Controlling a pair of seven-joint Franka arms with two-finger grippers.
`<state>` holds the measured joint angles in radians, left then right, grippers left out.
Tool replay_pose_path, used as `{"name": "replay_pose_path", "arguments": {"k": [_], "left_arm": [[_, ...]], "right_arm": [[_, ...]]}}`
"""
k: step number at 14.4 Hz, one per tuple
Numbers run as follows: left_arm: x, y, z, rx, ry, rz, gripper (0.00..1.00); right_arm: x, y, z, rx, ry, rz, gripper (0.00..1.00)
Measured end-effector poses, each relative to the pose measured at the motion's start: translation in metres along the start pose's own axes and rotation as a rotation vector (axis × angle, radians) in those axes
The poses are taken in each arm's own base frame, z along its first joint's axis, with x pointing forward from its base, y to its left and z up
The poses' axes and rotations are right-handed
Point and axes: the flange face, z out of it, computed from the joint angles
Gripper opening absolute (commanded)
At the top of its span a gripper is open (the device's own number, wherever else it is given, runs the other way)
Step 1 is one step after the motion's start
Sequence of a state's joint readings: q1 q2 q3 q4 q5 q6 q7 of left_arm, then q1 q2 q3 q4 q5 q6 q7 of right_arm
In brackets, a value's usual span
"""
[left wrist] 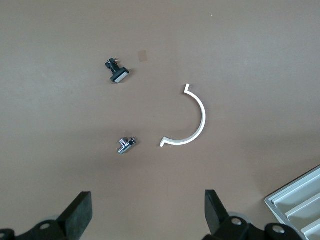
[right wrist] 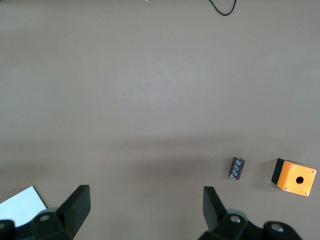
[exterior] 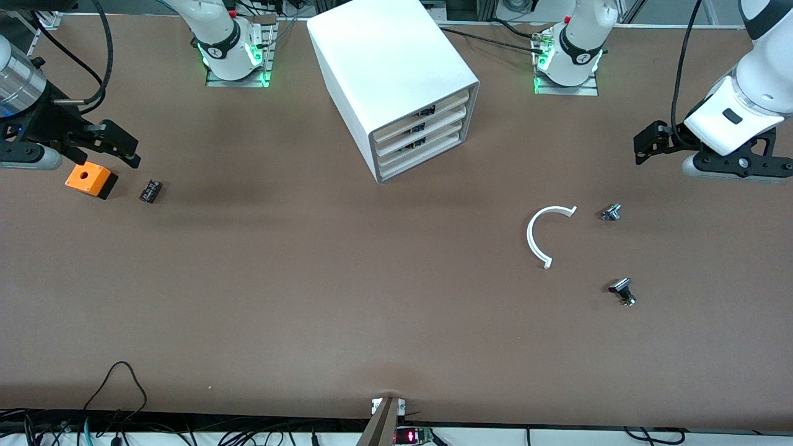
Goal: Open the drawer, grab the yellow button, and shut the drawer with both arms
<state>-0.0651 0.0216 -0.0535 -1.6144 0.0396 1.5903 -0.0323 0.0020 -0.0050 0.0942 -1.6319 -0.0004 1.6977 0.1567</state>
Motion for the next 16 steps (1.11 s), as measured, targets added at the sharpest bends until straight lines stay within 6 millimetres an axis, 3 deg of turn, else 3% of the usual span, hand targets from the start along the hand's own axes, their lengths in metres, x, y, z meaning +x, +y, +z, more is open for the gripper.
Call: {"name": "replay_pose_path", "arguments": {"k": [11, 13, 16], "left_arm": [[0.000, 0.000, 0.000, 0.000, 0.000, 0.000, 0.99], [0.000, 0.000, 0.000, 0.000, 0.000, 0.000, 0.99], [-0.001, 0.000, 0.000, 0.000, -0.005, 0.000, 0.99]], "right_arm": [[0.000, 0.000, 0.002, -0.001, -0.006, 0.001, 1.00], [0.002, 0.000, 0.011, -0.003, -0.029, 0.002, 1.00], [0.008, 0.000, 0.039, -0.009, -0.087, 0.002, 1.00]]}}
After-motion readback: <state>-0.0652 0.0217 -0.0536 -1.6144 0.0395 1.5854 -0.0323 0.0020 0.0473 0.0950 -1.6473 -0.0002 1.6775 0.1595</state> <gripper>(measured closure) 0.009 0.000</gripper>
